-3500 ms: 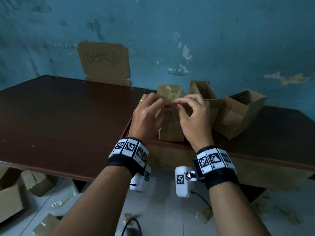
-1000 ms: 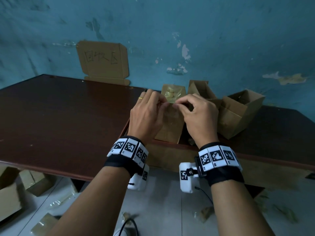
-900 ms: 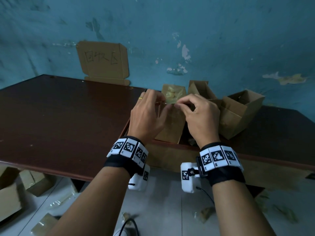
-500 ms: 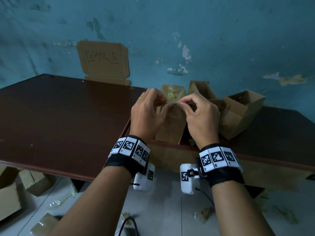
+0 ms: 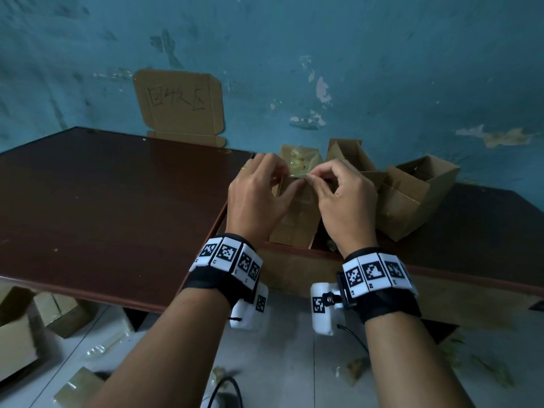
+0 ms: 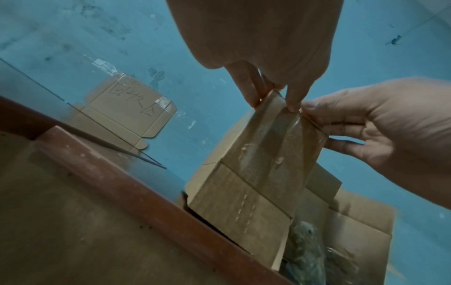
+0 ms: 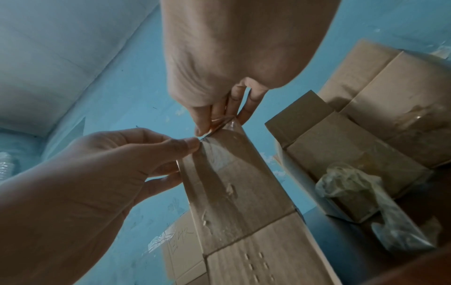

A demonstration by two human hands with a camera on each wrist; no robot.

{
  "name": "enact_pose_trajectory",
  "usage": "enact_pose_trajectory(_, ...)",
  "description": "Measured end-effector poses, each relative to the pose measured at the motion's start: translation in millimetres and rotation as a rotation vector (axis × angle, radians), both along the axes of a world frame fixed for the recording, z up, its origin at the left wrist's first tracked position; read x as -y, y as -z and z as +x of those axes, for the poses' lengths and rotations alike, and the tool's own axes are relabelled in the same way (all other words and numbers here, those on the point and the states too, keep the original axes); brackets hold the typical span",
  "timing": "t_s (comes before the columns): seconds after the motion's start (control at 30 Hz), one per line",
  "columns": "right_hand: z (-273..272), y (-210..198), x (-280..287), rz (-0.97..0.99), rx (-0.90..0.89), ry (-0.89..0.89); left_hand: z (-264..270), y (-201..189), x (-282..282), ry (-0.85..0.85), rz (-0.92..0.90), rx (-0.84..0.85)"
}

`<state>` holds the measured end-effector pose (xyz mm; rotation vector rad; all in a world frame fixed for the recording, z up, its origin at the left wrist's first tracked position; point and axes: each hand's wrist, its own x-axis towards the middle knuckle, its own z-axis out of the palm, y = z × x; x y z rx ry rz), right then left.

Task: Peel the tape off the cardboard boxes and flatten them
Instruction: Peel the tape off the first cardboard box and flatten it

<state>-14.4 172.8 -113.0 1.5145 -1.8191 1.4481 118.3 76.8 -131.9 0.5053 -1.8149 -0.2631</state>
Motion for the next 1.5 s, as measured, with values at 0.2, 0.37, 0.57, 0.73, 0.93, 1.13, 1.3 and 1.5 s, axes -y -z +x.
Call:
enact_pose_trajectory(0.2, 3.1, -3.6, 3.5, 0.008, 0.061, -0.049, -0.2, 1.1, 3.8, -0.016, -0.016, 0.014)
enact_pose_trajectory(0.37, 6.6, -4.4, 5.8, 0.09, -0.015, -0.05, 1.2, 1.2, 5.6, -0.009, -0.015, 0.025)
enact_pose_trajectory(0.57, 6.9, -1.7, 11.1, 0.087, -0.113, 0.008, 5.4, -2.0, 5.8, -0.015, -0.078, 0.094)
enact_pose_trajectory(0.73, 11.1, -1.8, 9.9, 0.087, -0.183, 0.042, -0.2, -2.7, 1.5, -0.052, -0.036, 0.055)
enact_pose_trajectory(0.93, 12.7, -2.1, 9.9, 0.094, -0.176, 0.061, -7.2, -5.5, -3.3, -0.112, 0.025, 0.035)
enact_pose_trajectory(1.13, 13.8, -1.2, 11.9, 0.093, -0.158, 0.07, -4.0, -7.2, -1.7, -0.06, 0.071, 0.04)
enact_pose_trajectory(1.3, 12.9, -0.7, 11.2, 0.092, -0.153, 0.065, 3.7, -9.1, 1.0, 0.03, 0.086, 0.025)
enact_pose_trajectory(1.5, 4.7, -2.1, 9.1, 0.051, -0.121, 0.038, 16.0, -11.3, -2.5, 0.178, 0.143, -0.015)
